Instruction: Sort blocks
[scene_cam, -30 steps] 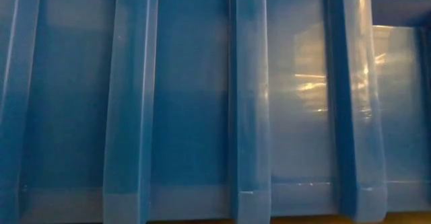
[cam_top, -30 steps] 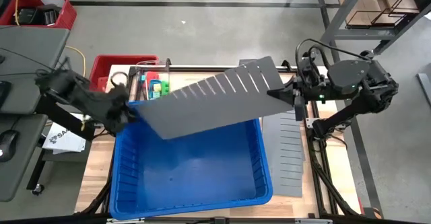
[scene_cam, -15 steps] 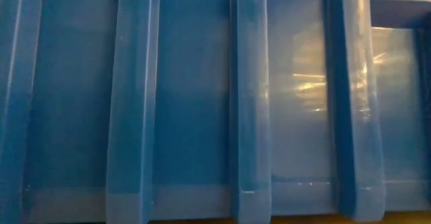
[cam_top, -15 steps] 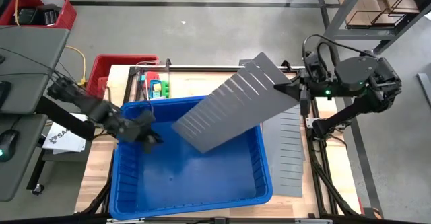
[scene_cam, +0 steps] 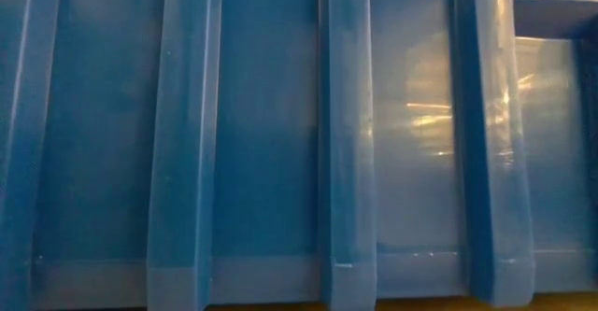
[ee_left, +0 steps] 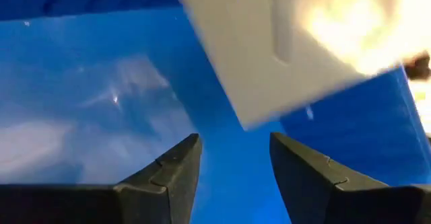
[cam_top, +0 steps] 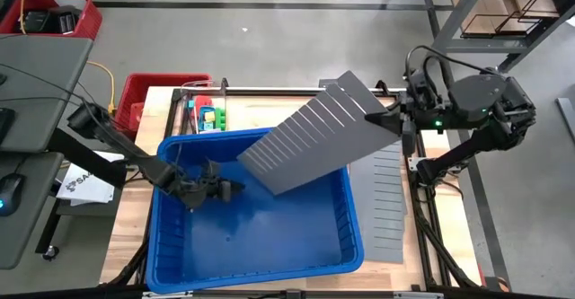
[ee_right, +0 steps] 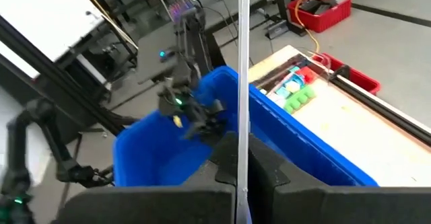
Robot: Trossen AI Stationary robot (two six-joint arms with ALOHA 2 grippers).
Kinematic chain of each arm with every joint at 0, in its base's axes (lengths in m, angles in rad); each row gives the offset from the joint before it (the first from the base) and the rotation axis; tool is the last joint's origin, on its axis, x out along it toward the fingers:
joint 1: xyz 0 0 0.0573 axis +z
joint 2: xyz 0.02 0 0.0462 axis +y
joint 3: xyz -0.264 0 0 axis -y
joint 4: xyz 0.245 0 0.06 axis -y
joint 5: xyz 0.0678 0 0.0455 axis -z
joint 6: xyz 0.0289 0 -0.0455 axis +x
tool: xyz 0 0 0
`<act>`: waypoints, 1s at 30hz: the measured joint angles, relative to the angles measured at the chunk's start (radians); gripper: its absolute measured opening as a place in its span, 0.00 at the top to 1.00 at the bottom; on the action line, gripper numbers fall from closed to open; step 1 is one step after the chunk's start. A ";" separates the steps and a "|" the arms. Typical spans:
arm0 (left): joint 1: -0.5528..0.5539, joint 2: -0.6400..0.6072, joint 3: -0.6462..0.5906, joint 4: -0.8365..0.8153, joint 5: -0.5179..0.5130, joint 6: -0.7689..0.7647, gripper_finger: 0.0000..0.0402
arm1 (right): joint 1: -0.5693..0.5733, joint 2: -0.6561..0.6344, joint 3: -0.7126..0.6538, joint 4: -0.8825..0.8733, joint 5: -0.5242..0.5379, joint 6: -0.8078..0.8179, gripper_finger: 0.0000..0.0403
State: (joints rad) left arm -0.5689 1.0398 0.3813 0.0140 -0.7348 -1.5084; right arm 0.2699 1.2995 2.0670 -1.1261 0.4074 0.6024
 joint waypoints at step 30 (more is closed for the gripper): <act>-0.160 -0.467 -0.010 0.308 -0.238 0.597 0.54 | 0.007 -0.081 0.000 0.487 -0.065 -0.268 1.00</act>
State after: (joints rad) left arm -0.7287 0.5724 0.3710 0.3216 -0.9729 -0.9117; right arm 0.2768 1.2182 2.0672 -0.6394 0.3427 0.3344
